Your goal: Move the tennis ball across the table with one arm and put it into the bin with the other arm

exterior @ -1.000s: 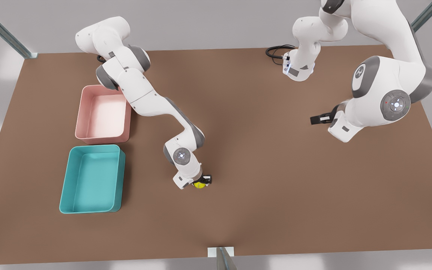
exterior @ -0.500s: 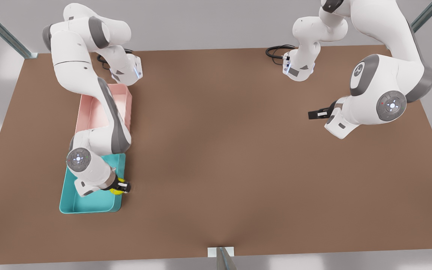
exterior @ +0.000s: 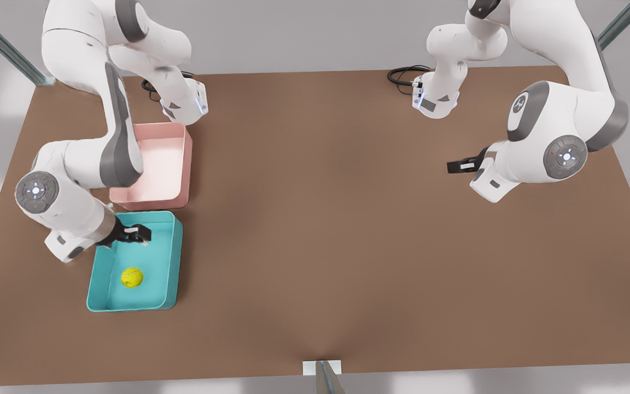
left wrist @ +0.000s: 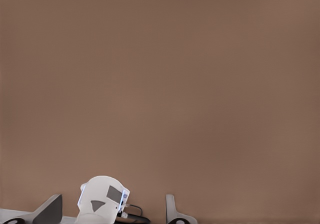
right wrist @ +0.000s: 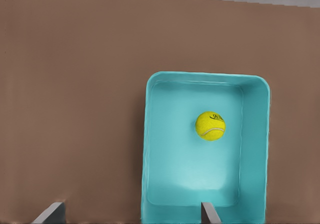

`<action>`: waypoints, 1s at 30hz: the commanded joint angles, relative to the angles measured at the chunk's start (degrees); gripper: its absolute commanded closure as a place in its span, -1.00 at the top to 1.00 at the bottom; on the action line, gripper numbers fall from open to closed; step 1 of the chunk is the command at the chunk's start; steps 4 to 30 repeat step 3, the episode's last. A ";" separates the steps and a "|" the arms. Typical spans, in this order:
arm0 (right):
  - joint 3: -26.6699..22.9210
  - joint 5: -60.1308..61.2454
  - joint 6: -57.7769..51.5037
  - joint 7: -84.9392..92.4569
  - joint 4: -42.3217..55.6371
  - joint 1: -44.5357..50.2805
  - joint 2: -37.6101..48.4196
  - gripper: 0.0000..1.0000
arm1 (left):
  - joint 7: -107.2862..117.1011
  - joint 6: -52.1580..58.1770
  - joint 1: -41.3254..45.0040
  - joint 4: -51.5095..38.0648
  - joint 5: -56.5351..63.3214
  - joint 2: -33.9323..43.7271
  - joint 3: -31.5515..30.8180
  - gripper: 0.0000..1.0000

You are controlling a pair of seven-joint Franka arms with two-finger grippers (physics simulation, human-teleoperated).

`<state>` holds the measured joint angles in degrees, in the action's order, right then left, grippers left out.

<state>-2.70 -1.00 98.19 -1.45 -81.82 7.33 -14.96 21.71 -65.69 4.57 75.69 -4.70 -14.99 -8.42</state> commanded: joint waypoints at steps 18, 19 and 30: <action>0.15 0.65 -20.05 -1.89 -0.09 -0.21 7.23 1.00 | 0.09 0.21 0.00 0.07 0.04 0.14 -0.10 1.00; 0.15 0.65 -20.05 -1.89 -0.09 -0.21 7.23 1.00 | 0.09 0.21 0.00 0.07 0.04 0.14 -0.10 1.00; 0.15 0.65 -20.05 -1.89 -0.09 -0.21 7.23 1.00 | 0.09 0.21 0.00 0.07 0.04 0.14 -0.10 1.00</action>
